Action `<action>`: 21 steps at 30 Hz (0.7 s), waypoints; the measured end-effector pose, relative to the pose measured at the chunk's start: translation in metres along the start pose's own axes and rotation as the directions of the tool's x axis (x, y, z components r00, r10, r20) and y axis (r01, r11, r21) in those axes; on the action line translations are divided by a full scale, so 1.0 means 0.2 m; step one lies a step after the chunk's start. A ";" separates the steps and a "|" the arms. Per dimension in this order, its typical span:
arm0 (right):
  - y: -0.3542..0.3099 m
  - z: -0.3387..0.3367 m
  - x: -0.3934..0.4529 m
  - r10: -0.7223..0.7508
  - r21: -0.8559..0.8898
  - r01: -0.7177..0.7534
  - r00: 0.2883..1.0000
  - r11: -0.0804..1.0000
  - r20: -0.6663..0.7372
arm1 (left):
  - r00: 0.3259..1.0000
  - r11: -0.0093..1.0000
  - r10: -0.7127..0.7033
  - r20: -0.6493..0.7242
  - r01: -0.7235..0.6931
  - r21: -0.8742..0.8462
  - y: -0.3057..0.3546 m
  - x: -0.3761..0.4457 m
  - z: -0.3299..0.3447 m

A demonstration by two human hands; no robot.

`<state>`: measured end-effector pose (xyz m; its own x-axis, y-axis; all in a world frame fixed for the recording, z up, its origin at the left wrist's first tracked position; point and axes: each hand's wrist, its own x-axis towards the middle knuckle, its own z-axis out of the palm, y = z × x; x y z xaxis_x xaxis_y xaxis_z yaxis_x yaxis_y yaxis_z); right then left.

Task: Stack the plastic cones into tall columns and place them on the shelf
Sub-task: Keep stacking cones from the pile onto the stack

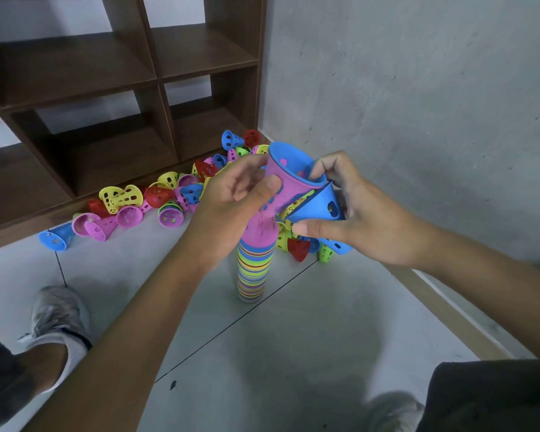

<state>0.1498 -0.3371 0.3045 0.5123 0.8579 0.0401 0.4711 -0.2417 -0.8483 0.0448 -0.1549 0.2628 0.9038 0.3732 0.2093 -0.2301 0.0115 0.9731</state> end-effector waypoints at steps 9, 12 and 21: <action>0.06 -0.01 0.00 0.028 -0.233 -0.030 1.000 0.972 -0.013 | 0.973 0.997 0.033 -0.230 -0.017 0.070 -0.02 0.03 -0.06; 0.09 -0.02 0.00 0.066 -0.274 -0.068 0.998 0.959 -0.014 | 0.946 0.991 0.074 -0.316 -0.034 0.129 -0.02 0.04 -0.11; 0.12 -0.01 0.00 0.104 -0.275 -0.101 0.995 0.956 -0.005 | 0.958 0.825 0.126 -0.258 0.043 0.563 -0.04 0.05 -0.22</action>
<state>0.1637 -0.3438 0.2851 0.5620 0.8259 -0.0457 0.5958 -0.4425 -0.6702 0.0397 -0.1109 0.2522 0.7435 0.5985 0.2983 0.0523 -0.4968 0.8663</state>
